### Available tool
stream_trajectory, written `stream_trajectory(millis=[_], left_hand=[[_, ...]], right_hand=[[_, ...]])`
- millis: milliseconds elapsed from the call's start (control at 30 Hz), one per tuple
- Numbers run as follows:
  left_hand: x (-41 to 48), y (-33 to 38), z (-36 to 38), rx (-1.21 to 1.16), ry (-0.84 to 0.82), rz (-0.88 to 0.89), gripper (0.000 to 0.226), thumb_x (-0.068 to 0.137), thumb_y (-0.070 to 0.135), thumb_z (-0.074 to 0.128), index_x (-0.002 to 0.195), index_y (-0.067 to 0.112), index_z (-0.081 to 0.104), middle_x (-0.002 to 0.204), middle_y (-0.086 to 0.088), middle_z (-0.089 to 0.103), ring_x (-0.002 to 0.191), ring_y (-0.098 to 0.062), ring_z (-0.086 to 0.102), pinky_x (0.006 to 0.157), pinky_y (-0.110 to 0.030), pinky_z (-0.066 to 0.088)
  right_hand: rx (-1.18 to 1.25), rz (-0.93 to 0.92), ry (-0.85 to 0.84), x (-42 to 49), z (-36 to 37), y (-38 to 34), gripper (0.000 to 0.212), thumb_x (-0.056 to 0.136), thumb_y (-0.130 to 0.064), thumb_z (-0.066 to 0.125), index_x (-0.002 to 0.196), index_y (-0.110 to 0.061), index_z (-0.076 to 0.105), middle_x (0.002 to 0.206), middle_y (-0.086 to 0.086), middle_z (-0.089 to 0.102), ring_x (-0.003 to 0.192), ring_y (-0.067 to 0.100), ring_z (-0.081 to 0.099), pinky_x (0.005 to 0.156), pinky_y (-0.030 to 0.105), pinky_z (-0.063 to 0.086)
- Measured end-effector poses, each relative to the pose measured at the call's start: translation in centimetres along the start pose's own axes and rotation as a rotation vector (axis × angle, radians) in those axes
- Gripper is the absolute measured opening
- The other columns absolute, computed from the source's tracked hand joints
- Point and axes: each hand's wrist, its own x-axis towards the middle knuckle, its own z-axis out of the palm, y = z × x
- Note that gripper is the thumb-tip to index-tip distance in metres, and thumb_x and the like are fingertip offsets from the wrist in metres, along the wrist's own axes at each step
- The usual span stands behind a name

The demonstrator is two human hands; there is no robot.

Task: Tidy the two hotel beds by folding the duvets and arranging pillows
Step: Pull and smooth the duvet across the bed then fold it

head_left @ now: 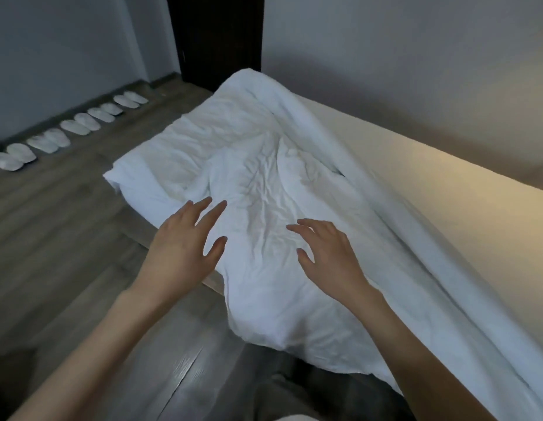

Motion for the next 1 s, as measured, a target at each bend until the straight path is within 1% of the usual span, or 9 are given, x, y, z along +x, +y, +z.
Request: stream_trajectory(millis=[100, 167, 233, 433, 500, 600, 667, 867, 1000], left_hand=[[1.4, -5.0, -2.6, 0.022, 0.056, -0.047, 0.057, 0.089, 0.037, 0.052, 0.142, 0.018, 0.047, 0.142, -0.012, 0.049, 0.129, -0.037, 0.047, 0.097, -0.050, 0.045], [2.6, -8.5, -3.6, 0.030, 0.078, -0.072, 0.055, 0.090, 0.029, 0.062, 0.142, 0.017, 0.048, 0.142, -0.013, 0.049, 0.128, -0.037, 0.048, 0.096, -0.051, 0.044], [4.2, -12.0, -4.3, 0.042, 0.073, -0.087, 0.060, 0.087, 0.025, 0.068, 0.142, 0.017, 0.047, 0.142, -0.014, 0.049, 0.129, -0.038, 0.047, 0.098, -0.054, 0.045], [10.8, -22.4, -6.1, 0.097, 0.039, -0.120, 0.061, 0.085, 0.023, 0.070, 0.142, 0.016, 0.048, 0.142, -0.015, 0.049, 0.130, -0.040, 0.046, 0.098, -0.056, 0.044], [13.4, -25.4, -7.2, 0.107, 0.020, -0.121, 0.060, 0.087, 0.025, 0.067, 0.143, 0.018, 0.046, 0.144, -0.013, 0.047, 0.132, -0.039, 0.043, 0.101, -0.055, 0.042], [16.6, -30.2, -8.7, 0.101, -0.001, -0.149, 0.058, 0.091, 0.029, 0.060, 0.146, 0.022, 0.041, 0.149, -0.006, 0.042, 0.139, -0.031, 0.035, 0.109, -0.051, 0.036], [18.3, -33.4, -9.6, 0.090, -0.007, -0.157, 0.058, 0.092, 0.030, 0.057, 0.146, 0.024, 0.040, 0.149, -0.004, 0.041, 0.141, -0.028, 0.033, 0.111, -0.050, 0.033], [23.3, -43.1, -12.0, 0.051, -0.013, -0.144, 0.055, 0.095, 0.035, 0.053, 0.148, 0.026, 0.038, 0.153, -0.003, 0.036, 0.142, -0.030, 0.029, 0.113, -0.048, 0.029], [26.4, -50.8, -14.1, 0.036, -0.054, -0.071, 0.062, 0.088, 0.045, 0.036, 0.148, 0.026, 0.038, 0.153, -0.003, 0.035, 0.142, -0.030, 0.029, 0.113, -0.048, 0.029]], right_hand=[[0.002, -0.063, -0.012, 5.4, 1.6, -4.1, 0.045, 0.093, -0.020, 0.055, 0.137, -0.030, 0.050, 0.143, -0.007, 0.045, 0.131, 0.014, 0.036, 0.102, 0.029, 0.026], [0.007, -0.100, -0.023, 9.1, 2.8, -6.5, 0.045, 0.093, -0.020, 0.054, 0.137, -0.030, 0.049, 0.143, -0.007, 0.044, 0.132, 0.015, 0.035, 0.103, 0.030, 0.026], [0.017, -0.131, -0.034, 12.9, 4.2, -8.6, 0.046, 0.094, -0.021, 0.053, 0.138, -0.031, 0.048, 0.144, -0.008, 0.043, 0.133, 0.015, 0.035, 0.106, 0.032, 0.026], [0.043, -0.197, -0.053, 25.2, 8.4, -13.8, 0.045, 0.095, -0.019, 0.052, 0.138, -0.029, 0.048, 0.146, -0.005, 0.043, 0.134, 0.017, 0.035, 0.106, 0.035, 0.027], [0.045, -0.197, -0.057, 29.4, 8.8, -15.4, 0.045, 0.095, -0.020, 0.052, 0.139, -0.030, 0.048, 0.146, -0.006, 0.043, 0.134, 0.017, 0.035, 0.106, 0.034, 0.027], [0.020, -0.207, -0.062, 34.7, 9.2, -18.2, 0.045, 0.095, -0.021, 0.052, 0.139, -0.031, 0.048, 0.146, -0.008, 0.042, 0.134, 0.017, 0.035, 0.105, 0.035, 0.028], [0.010, -0.221, -0.050, 38.0, 9.5, -20.3, 0.045, 0.094, -0.021, 0.053, 0.138, -0.030, 0.049, 0.145, -0.008, 0.043, 0.132, 0.018, 0.036, 0.104, 0.036, 0.030], [-0.052, -0.215, -0.030, 46.7, 12.5, -26.9, 0.044, 0.093, -0.022, 0.053, 0.137, -0.029, 0.050, 0.145, -0.006, 0.044, 0.132, 0.019, 0.038, 0.104, 0.038, 0.032], [-0.054, -0.132, 0.015, 51.3, 16.1, -32.5, 0.043, 0.094, -0.024, 0.053, 0.137, -0.030, 0.049, 0.146, -0.007, 0.043, 0.133, 0.018, 0.037, 0.106, 0.037, 0.031]])
